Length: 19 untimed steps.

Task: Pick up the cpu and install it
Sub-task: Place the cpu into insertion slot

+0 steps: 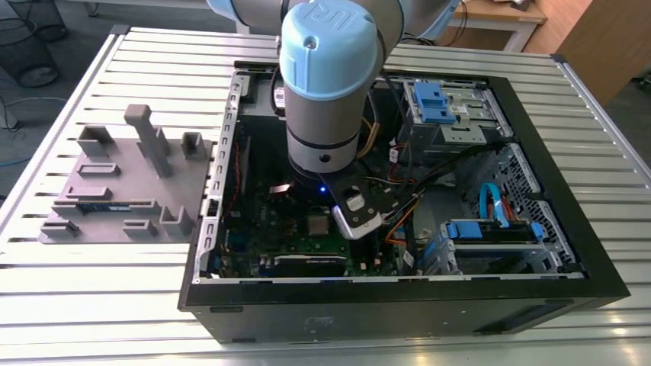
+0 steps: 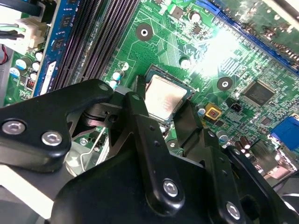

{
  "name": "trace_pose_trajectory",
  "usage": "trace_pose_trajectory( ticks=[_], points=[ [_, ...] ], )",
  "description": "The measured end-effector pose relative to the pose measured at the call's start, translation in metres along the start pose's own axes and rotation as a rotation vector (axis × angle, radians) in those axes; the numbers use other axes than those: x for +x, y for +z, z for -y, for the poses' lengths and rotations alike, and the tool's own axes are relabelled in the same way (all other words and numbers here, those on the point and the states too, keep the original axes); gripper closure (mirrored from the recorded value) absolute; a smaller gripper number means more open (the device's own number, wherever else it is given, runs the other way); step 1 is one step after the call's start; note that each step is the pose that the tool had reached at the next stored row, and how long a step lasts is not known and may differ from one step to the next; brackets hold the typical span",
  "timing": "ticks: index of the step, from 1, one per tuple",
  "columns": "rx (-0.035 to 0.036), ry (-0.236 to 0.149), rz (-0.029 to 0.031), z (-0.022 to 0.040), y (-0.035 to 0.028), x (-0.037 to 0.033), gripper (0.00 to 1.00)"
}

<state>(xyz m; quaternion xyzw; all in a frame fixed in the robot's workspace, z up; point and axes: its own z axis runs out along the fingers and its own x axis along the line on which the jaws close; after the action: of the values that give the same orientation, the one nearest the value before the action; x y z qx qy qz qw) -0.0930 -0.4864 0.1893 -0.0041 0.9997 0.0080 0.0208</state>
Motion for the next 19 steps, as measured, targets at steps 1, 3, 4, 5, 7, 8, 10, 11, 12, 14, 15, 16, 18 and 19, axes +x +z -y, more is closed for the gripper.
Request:
trace_pose_trajectory(
  ticks=[1, 3, 4, 5, 7, 8, 10, 11, 12, 14, 15, 16, 18, 19],
  points=[
    [0.0012, 0.000, -0.0007, 0.0001, -0.0011, 0.0000, 0.51],
    [0.0005, 0.001, -0.0005, 0.0001, -0.0016, 0.0000, 0.51],
    [0.0004, 0.001, -0.0005, 0.0002, -0.0016, 0.0000, 0.51],
    [0.0007, 0.001, -0.0006, 0.0004, -0.0018, 0.0001, 0.51],
    [-0.0002, 0.002, -0.0008, 0.0007, -0.0019, 0.0001, 0.51],
    [-0.0012, 0.003, -0.0008, 0.0008, -0.0021, 0.0001, 0.51],
    [-0.0022, 0.005, -0.0007, 0.0008, -0.0030, 0.0000, 0.51],
    [-0.0026, 0.006, -0.0005, 0.0008, -0.0032, 0.0000, 0.51],
    [-0.0027, 0.006, -0.0005, 0.0008, -0.0032, 0.0000, 0.51],
    [-0.0024, 0.007, -0.0006, 0.0015, -0.0032, 0.0001, 0.51],
    [-0.0025, 0.007, -0.0005, 0.0018, -0.0032, 0.0001, 0.51],
    [-0.0025, 0.007, -0.0005, 0.0021, -0.0032, 0.0001, 0.51],
    [-0.0023, 0.007, -0.0006, 0.0028, -0.0041, 0.0001, 0.51],
    [-0.0027, 0.007, -0.0005, 0.0030, -0.0046, 0.0001, 0.51]
  ],
)
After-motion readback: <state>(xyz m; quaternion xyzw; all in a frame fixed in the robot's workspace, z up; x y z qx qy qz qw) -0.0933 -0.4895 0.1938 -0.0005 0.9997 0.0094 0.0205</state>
